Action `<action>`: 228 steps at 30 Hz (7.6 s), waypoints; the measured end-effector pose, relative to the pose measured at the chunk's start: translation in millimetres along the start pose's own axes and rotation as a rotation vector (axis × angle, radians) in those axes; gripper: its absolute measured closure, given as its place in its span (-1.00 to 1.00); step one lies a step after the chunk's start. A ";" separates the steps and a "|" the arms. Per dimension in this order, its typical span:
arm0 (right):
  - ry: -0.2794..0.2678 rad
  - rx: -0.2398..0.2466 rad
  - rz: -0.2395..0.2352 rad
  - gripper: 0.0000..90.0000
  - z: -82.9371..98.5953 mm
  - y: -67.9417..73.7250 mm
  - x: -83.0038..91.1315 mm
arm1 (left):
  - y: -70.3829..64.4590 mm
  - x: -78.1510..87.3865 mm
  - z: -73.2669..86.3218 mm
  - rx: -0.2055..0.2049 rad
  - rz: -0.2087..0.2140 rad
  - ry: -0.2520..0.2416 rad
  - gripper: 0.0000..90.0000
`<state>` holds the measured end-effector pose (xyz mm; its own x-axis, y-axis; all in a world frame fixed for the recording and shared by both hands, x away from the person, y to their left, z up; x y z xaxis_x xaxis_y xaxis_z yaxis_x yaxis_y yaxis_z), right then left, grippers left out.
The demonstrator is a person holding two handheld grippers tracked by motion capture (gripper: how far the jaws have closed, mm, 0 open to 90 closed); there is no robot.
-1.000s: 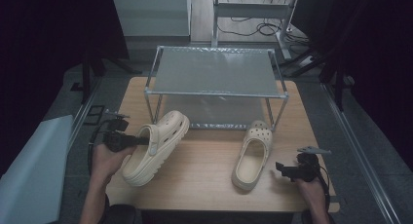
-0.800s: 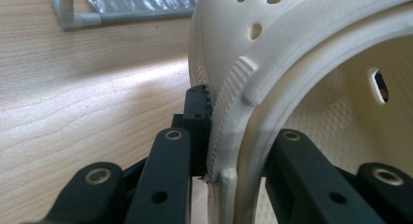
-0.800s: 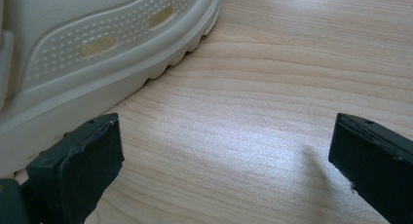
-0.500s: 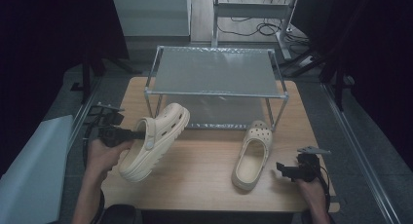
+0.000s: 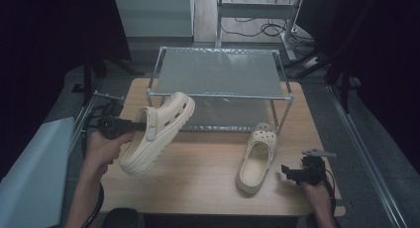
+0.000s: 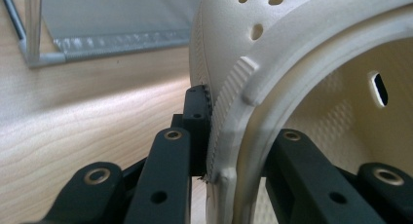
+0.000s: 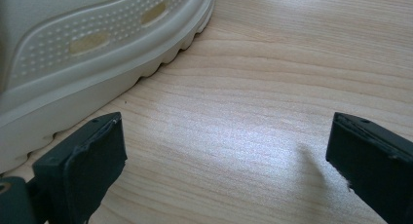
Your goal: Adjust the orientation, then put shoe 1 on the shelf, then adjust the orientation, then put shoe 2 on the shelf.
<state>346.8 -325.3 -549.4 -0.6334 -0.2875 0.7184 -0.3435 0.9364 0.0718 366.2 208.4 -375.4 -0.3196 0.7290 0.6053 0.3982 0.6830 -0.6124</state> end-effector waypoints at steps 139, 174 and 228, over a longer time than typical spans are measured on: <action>-0.021 0.013 -0.028 -0.84 -1.8 -2.8 2.3 | 11.1 -115.4 -210.9 0.179 -0.252 -0.373 -0.25; -0.022 0.019 -0.036 -0.84 -2.3 0.4 1.6 | -17.3 -84.2 -165.6 -0.096 -0.050 -0.295 -0.78; -0.021 0.029 -0.036 -0.84 -2.1 3.4 1.8 | -35.3 -87.8 -23.2 -0.247 0.064 -0.286 -1.00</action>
<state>346.0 -322.2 -546.4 -0.6342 -0.3255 0.7013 -0.3862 0.9192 0.0774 400.2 119.3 -395.1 -0.5005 0.7769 0.3821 0.6094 0.6296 -0.4819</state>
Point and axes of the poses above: each handheld gripper's, and its own axes: x roughly backward along the jaws, z roughly out of its underside, y roughly to its left, the point moved 6 cm from there along -x, roughly forward along the jaws
